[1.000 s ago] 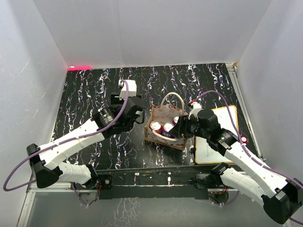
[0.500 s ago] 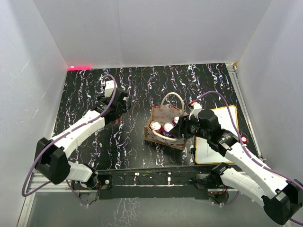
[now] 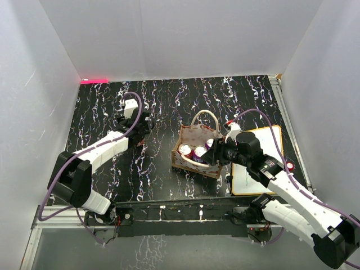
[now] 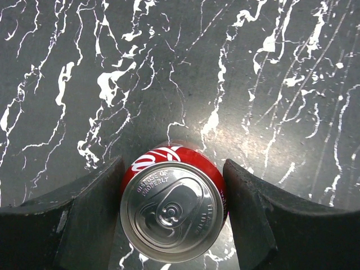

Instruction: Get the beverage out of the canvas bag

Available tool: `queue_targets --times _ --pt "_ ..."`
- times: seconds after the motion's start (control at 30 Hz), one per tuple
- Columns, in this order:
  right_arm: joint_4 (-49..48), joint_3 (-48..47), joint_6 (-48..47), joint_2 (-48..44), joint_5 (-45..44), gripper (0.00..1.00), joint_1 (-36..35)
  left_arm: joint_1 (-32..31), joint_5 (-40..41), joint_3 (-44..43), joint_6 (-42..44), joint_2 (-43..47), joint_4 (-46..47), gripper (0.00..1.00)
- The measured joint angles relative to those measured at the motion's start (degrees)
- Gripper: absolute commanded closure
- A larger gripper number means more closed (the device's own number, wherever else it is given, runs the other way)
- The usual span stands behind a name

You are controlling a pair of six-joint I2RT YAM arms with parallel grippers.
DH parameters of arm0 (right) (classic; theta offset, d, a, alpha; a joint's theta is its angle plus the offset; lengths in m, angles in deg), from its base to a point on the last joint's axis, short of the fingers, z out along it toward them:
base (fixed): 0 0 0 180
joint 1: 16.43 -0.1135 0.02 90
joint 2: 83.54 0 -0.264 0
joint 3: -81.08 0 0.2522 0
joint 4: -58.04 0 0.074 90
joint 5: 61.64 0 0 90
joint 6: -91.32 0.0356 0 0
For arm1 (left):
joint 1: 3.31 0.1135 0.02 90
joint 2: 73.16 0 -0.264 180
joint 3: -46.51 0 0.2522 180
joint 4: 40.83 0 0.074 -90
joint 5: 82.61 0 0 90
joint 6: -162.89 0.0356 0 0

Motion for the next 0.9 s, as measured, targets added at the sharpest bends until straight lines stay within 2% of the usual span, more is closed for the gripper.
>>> queue_targets --times 0.17,0.43,0.57,0.63,0.7,0.77,0.9 --pt "-0.7 0.3 0.0 0.1 0.1 0.42 0.0 1.8 -1.1 4.0 2.2 0.0 5.4 1.0" --pt "-0.9 0.4 0.0 0.0 0.3 0.42 0.0 3.3 -1.6 4.0 2.1 -1.4 8.3 0.99" --pt "-0.9 0.7 0.0 -0.6 0.2 0.42 0.0 3.3 -1.4 3.6 1.4 -1.5 7.6 0.8" --pt "-0.9 0.9 0.1 -0.9 0.2 0.42 0.0 3.3 -1.4 3.2 0.8 -1.6 6.7 0.66" --pt "-0.9 0.9 0.1 -1.0 0.2 0.42 0.0 3.3 -1.5 2.8 0.3 -1.7 5.9 0.41" --pt "-0.9 1.0 0.1 -1.0 0.2 0.42 0.0 3.3 -1.7 2.3 0.0 -1.7 4.7 0.05" --pt "-1.0 1.0 0.2 -1.0 0.2 0.42 0.0 3.3 -2.3 0.6 0.9 -1.4 2.2 0.03"
